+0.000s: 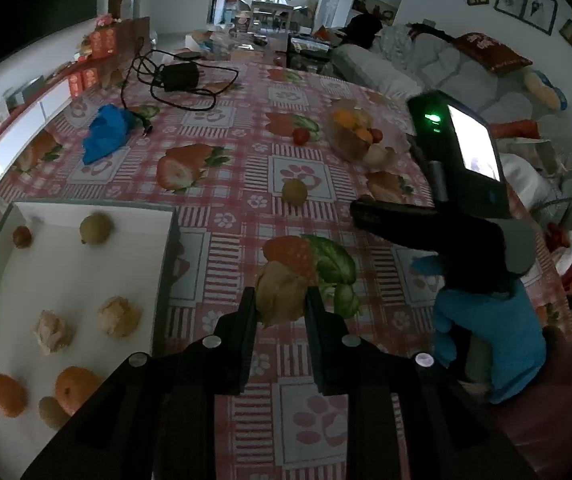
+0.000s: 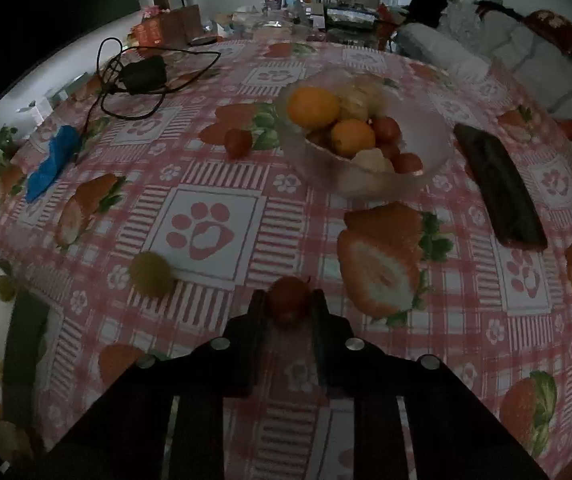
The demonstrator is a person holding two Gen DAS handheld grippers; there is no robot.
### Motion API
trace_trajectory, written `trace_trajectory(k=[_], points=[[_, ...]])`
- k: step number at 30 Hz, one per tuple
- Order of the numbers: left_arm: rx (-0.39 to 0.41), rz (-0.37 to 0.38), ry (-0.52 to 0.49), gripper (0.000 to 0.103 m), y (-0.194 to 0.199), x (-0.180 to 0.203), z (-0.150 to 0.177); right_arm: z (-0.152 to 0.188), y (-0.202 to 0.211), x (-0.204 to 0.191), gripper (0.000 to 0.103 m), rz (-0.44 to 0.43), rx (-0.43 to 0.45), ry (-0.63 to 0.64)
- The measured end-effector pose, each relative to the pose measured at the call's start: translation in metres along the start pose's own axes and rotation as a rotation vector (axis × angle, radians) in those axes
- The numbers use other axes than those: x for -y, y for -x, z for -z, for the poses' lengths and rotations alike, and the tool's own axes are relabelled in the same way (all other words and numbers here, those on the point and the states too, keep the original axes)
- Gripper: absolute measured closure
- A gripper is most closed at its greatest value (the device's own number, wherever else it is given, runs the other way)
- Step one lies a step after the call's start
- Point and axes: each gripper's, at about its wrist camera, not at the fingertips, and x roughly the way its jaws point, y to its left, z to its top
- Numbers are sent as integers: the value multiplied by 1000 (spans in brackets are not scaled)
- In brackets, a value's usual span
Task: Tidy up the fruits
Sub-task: 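Close the left tool on a pale fruit while the right tool grasps a red plum, then carry the pale fruit and the red plum in both tools over the tray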
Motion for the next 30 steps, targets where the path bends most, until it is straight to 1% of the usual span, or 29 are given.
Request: trace_trajectory(k=[5, 9, 13, 17, 19, 23, 30], points=[[20, -4, 0, 77, 20, -5, 8, 13, 20, 15, 80, -125, -24, -79], [34, -20, 23, 77, 39, -19, 15, 22, 51, 12, 80, -162, -12, -57], [63, -54, 52, 77, 64, -41, 24, 28, 79, -3, 80, -214, -7, -47], [83, -111, 85, 77, 89, -73, 36, 35, 105, -33, 80, -266, 7, -8], [90, -137, 93, 77, 97, -86, 39, 37, 113, -48, 80, -289, 8, 11], [111, -202, 116, 77, 112, -115, 49, 44, 125, -89, 80, -335, 0, 72], [95, -222, 158, 77, 117, -149, 64, 55, 129, -154, 80, -378, -25, 181]])
